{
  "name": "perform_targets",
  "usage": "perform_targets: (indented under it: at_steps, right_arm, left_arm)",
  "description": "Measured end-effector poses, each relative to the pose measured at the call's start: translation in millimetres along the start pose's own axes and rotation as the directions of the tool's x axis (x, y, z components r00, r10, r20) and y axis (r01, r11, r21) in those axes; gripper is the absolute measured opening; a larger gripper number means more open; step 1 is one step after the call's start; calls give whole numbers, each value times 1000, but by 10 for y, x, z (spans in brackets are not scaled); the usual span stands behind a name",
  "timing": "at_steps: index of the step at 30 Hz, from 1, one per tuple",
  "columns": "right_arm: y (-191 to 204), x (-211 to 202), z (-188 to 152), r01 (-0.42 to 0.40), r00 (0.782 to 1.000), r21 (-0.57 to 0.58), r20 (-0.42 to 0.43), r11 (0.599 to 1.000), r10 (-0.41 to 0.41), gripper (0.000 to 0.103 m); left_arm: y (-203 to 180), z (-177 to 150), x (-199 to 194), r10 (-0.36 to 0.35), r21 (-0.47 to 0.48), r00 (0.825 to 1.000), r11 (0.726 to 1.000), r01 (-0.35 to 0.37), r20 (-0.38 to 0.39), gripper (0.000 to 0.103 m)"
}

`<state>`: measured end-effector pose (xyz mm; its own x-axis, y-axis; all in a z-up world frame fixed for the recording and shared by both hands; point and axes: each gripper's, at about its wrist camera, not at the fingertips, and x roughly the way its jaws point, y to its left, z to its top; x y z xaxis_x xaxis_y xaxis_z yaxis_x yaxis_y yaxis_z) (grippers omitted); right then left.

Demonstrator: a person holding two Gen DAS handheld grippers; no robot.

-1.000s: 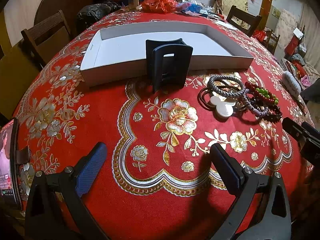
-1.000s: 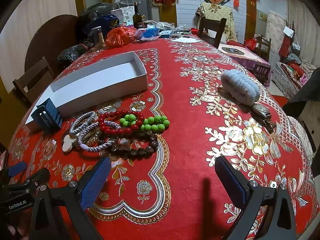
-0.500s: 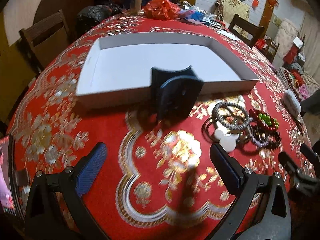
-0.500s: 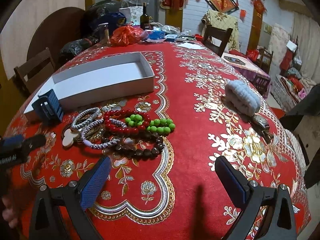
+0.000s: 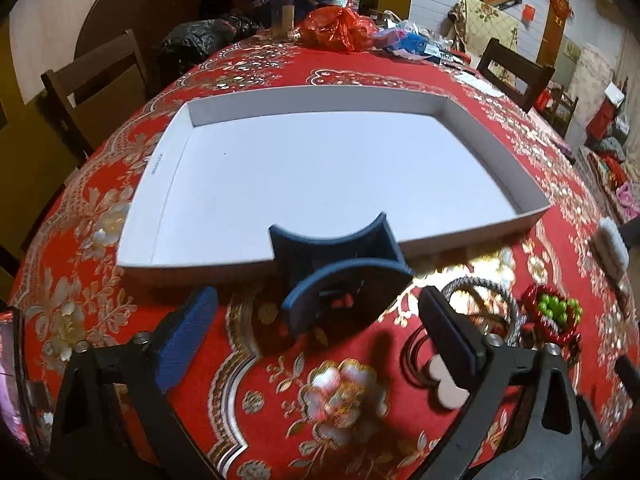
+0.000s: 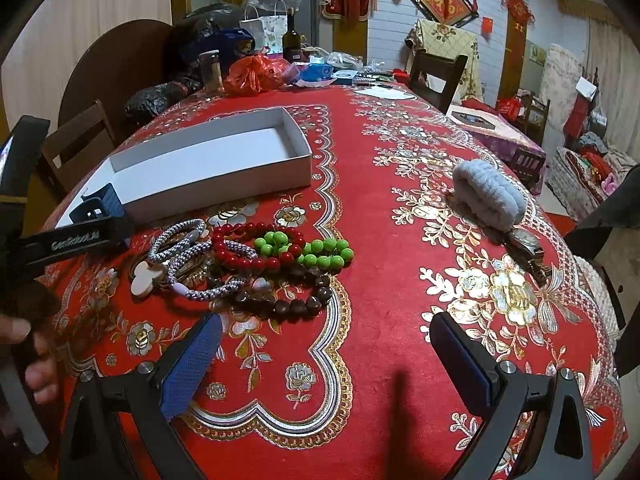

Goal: Organize jewelry
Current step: 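Grasp the dark blue phone stand with the left tool while the right tool grasps the red bead bracelet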

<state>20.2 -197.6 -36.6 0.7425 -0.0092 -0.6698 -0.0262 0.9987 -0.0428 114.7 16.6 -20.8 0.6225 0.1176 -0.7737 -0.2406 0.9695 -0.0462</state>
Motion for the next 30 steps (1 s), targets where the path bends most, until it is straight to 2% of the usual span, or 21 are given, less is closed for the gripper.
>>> perform_targets:
  at_steps: [3,6,7,10,13,18,20,22,23,26,28,30]
  right_arm:
    - [-19,-4,-3,-6,1000,7,1,1000,6,103]
    - [-35,5,2,-15,1000,17,-2,1000,15,103]
    - [-43,4,1,-17,1000,21,-2,1000,17,103]
    - [-66,10,2,-26,1000,33,-8,999,27,103]
    - [-115,22,5,-46,999,58,-16,997,47,103]
    - [-254,43,18,-76,997,125,-23,989,79,103]
    - [-270,58,48,-98,995,128,-22,987,102,95]
    - [-222,73,121,-125,992,97,-22,987,128,80]
    - [-203,74,151,-138,990,89,-19,986,140,78]
    - [-143,116,303,-190,982,72,10,979,190,63]
    - [-117,187,371,-242,970,66,9,968,242,44]
    - [-85,300,433,-237,971,48,-6,970,237,38]
  left_arm:
    - [-17,7,61,-11,-2,1000,1000,11,-17,79]
    - [1,2,78,-25,-12,999,1000,25,-22,55]
    - [9,0,75,-34,-17,999,999,34,-21,52]
    - [43,-11,26,-67,-17,998,998,67,-4,52]
    - [42,-54,-122,-94,25,995,995,94,23,52]
    - [69,-275,-393,-124,79,992,990,121,32,52]
    - [77,-361,-459,-119,92,992,989,114,45,52]
    - [87,-422,-498,-110,104,992,989,104,63,52]
    - [86,-440,-494,-108,107,992,989,100,67,52]
    - [107,-470,-397,-121,94,992,989,118,30,52]
    - [152,-458,-380,-133,64,991,989,131,29,52]
    - [185,-451,-343,-143,45,990,989,142,13,52]
